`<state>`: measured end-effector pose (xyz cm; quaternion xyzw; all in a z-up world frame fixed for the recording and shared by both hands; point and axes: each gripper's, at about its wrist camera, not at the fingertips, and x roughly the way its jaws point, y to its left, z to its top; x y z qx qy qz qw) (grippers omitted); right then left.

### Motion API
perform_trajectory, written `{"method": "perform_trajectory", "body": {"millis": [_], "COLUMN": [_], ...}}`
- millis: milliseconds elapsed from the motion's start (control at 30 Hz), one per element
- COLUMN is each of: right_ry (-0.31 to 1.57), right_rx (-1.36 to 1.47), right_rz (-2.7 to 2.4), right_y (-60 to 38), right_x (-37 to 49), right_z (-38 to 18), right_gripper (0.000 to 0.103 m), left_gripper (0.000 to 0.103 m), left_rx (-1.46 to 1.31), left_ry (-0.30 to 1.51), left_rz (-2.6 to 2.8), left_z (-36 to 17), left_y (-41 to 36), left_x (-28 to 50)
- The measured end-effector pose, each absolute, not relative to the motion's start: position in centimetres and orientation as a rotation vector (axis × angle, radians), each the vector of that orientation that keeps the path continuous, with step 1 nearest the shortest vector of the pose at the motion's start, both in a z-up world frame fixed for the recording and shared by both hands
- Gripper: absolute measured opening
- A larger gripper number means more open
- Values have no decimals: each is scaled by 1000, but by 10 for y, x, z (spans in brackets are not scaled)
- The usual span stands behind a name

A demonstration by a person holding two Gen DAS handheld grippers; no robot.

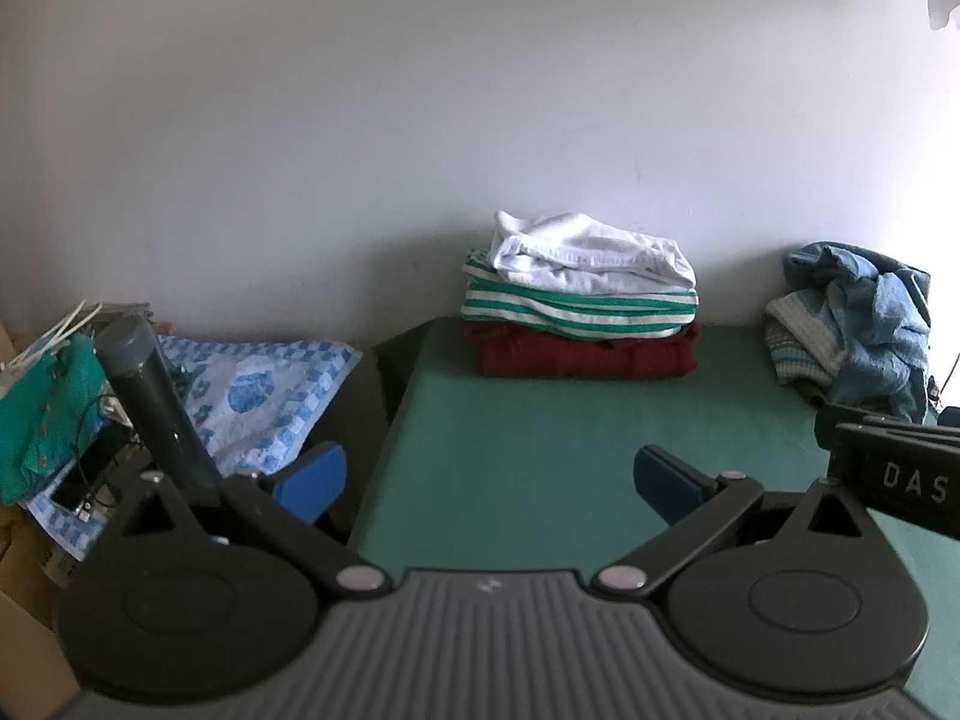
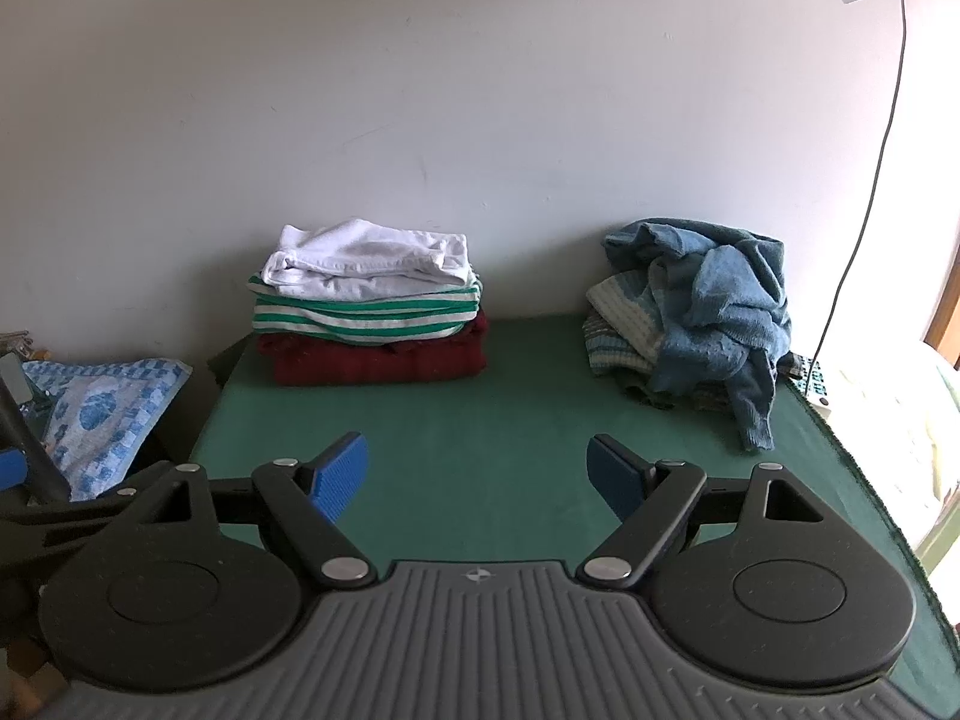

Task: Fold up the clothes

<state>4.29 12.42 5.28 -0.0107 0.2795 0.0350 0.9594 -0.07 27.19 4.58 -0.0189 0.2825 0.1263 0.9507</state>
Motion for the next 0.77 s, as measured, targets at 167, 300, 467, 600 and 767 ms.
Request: {"method": "perform_trajectory", "body": {"millis": [167,300,467,600,767], "right_ry": [570,574,579,583,586], "right_rx": [-20,-18,-16,-13,-10], "right_rz": [71,71,67,63,59], "right_y": [123,121,120,119,118], "right_x": [44,46,47,48,49], "right_z": [51,50,48,47,46], "right_gripper": [83,83,83,83,83], "left_gripper": [103,103,103,103,103], "left_rx": [-26,-11,9,21,35], "left_ry": [574,574,570,564,559], "left_rz": [257,257,252,252,254], "left_z": [46,45,46,46,46], "left_y": [270,267,264,263,261], "left_x": [-1,-1,0,0,1]}}
